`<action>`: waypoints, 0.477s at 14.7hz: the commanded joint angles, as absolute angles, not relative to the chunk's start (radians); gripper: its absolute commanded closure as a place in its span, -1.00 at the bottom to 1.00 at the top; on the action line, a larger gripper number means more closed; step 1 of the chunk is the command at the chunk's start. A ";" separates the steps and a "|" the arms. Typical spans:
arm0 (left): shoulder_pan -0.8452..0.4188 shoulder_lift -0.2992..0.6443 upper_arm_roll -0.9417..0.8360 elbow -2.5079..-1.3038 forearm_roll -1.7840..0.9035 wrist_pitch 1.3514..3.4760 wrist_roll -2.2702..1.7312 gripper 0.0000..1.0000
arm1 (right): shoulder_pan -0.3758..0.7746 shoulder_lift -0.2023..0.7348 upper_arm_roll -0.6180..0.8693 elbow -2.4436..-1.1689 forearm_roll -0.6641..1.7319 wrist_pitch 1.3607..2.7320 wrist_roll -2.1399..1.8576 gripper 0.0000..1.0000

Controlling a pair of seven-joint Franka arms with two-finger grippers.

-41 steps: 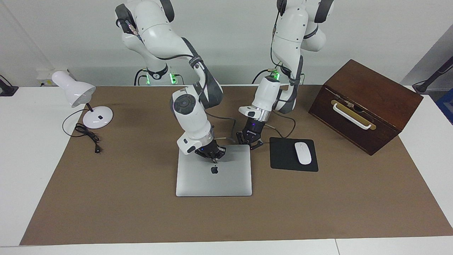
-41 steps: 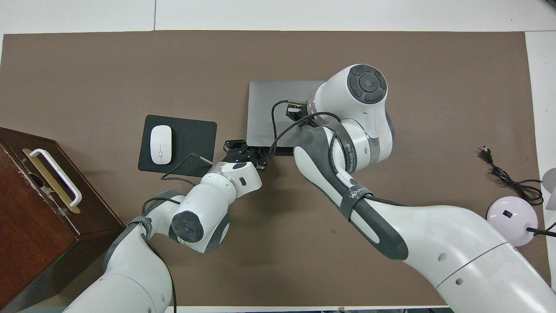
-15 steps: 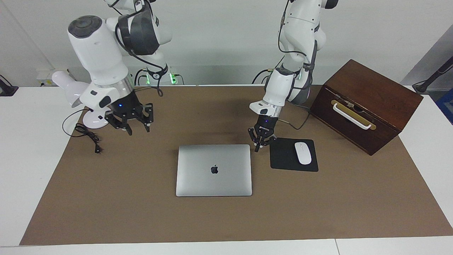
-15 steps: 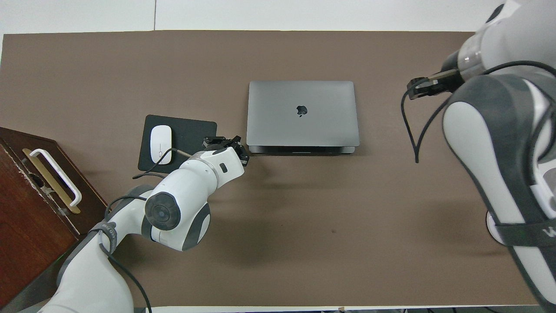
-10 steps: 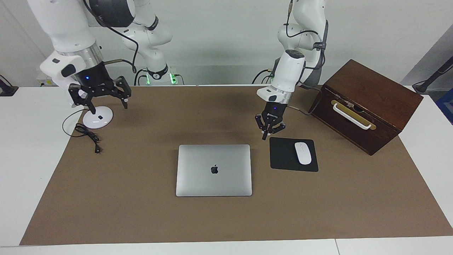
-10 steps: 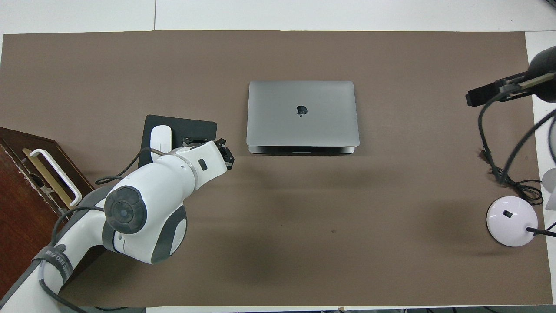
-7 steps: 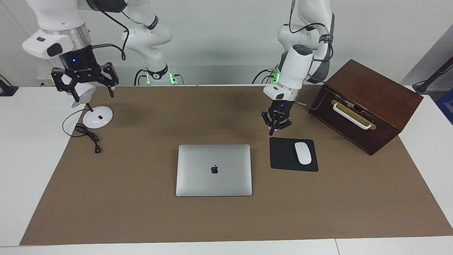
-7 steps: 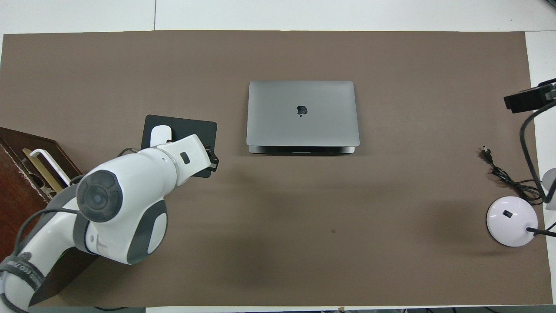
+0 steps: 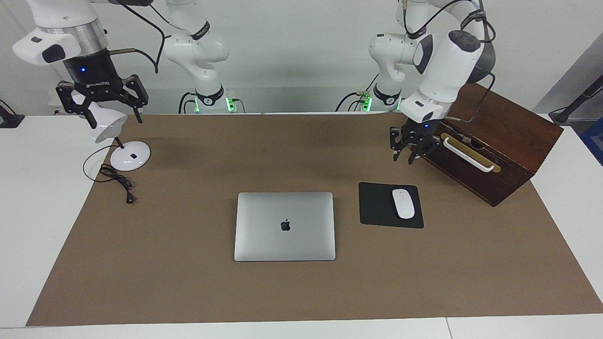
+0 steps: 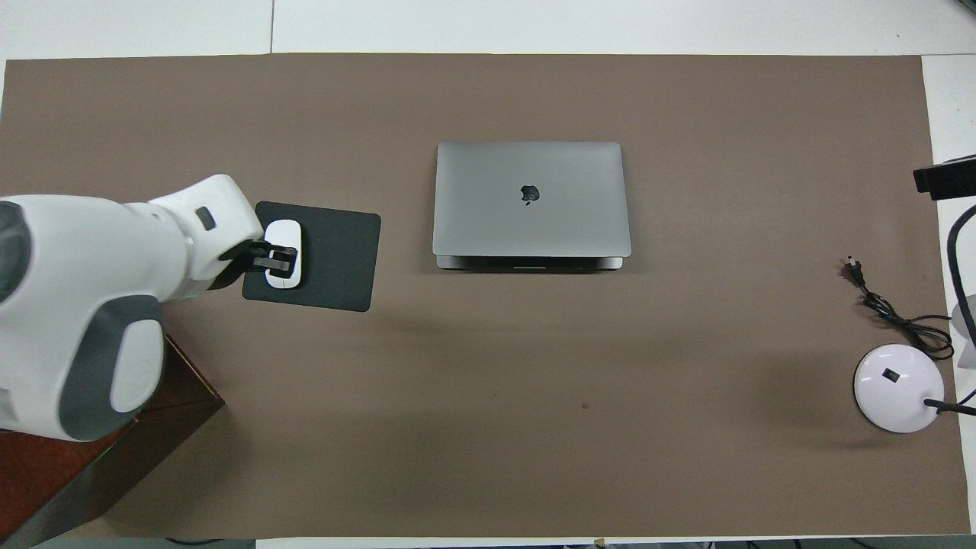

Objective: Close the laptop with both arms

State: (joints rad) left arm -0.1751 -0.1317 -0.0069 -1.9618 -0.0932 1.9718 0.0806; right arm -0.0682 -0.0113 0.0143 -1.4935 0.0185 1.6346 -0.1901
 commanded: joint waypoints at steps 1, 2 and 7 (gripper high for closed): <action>-0.121 -0.136 -0.018 -1.905 -0.028 1.896 0.081 -1.00 | -0.121 -0.075 0.051 -1.595 0.048 1.625 -0.086 -1.00; -0.112 -0.149 -0.020 -1.907 -0.020 1.896 0.083 -1.00 | -0.117 -0.074 0.051 -1.594 0.048 1.617 -0.040 -1.00; -0.052 -0.170 -0.018 -1.904 -0.018 1.870 0.081 -1.00 | -0.095 -0.064 0.051 -1.601 0.029 1.623 0.025 -1.00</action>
State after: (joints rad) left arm -0.0775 -0.1458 -0.0075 -1.9103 -0.0389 1.9118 0.0814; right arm -0.0936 -0.0389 0.0428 -1.5683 0.0285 1.6175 0.0100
